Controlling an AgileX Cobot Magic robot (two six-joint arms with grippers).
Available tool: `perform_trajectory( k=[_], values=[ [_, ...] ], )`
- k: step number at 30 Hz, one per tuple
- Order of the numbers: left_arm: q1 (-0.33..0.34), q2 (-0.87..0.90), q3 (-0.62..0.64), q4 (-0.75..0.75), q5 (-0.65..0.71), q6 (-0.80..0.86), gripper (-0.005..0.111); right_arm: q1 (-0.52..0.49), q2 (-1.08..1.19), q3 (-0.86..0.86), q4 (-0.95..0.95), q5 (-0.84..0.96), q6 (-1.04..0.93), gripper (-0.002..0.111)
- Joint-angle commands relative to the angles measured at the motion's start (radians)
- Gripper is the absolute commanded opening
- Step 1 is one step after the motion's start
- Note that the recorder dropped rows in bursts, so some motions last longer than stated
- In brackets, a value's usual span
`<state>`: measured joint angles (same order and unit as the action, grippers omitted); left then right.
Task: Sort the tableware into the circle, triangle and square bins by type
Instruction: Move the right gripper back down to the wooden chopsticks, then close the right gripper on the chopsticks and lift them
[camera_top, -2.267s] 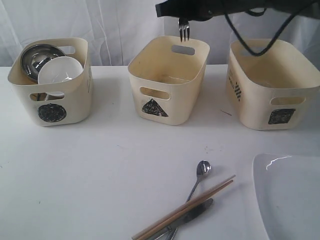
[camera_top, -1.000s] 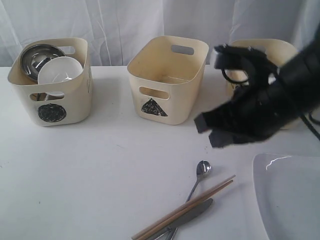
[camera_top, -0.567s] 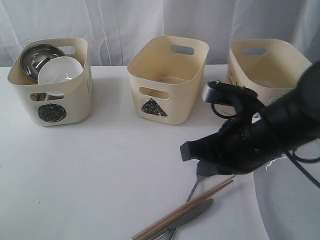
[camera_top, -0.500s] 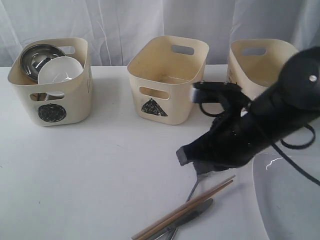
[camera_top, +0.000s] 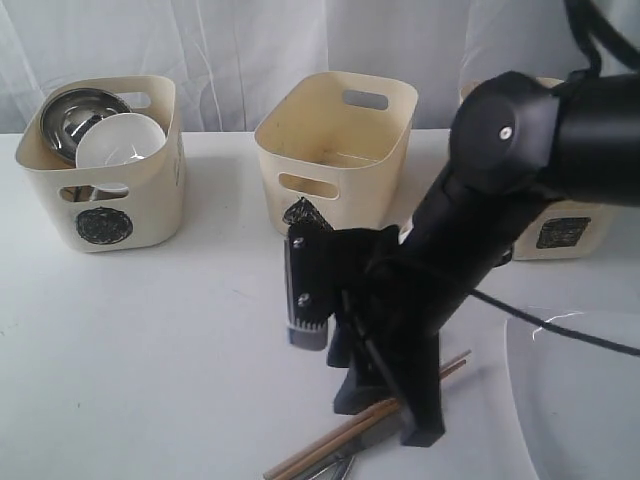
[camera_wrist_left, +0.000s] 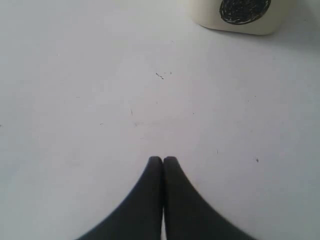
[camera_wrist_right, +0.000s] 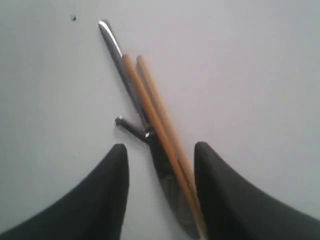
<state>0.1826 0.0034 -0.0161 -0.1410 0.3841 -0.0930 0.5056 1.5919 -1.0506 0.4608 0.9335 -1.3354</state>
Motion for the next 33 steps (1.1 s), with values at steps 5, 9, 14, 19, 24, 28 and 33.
perform_trajectory(
  k=[5, 9, 14, 19, 24, 28, 33],
  values=[
    [-0.008, -0.003, 0.01, 0.004, 0.037, 0.002, 0.0, 0.103, 0.13, -0.007, 0.013, -0.131, 0.096, 0.042],
    [-0.008, -0.003, 0.01, 0.004, 0.037, 0.002, 0.0, 0.103, 0.169, -0.007, 0.005, -0.136, 0.13, 0.042],
    [-0.008, -0.003, 0.01, 0.004, 0.037, 0.002, 0.0, 0.103, 0.193, -0.007, -0.058, -0.145, 0.134, 0.042],
    [-0.008, -0.003, 0.01, 0.004, 0.037, 0.002, 0.0, 0.103, 0.232, -0.007, -0.156, -0.129, 0.136, 0.042],
    [-0.008, -0.003, 0.01, 0.004, 0.037, 0.002, 0.0, 0.103, 0.27, -0.007, -0.17, -0.154, 0.136, 0.042],
    [-0.008, -0.003, 0.01, 0.004, 0.037, 0.002, 0.0, 0.103, 0.292, -0.007, -0.164, -0.154, 0.136, 0.042],
    [-0.008, -0.003, 0.01, 0.004, 0.037, 0.002, 0.0, 0.103, 0.329, -0.007, -0.164, -0.153, 0.136, 0.034]
  ],
)
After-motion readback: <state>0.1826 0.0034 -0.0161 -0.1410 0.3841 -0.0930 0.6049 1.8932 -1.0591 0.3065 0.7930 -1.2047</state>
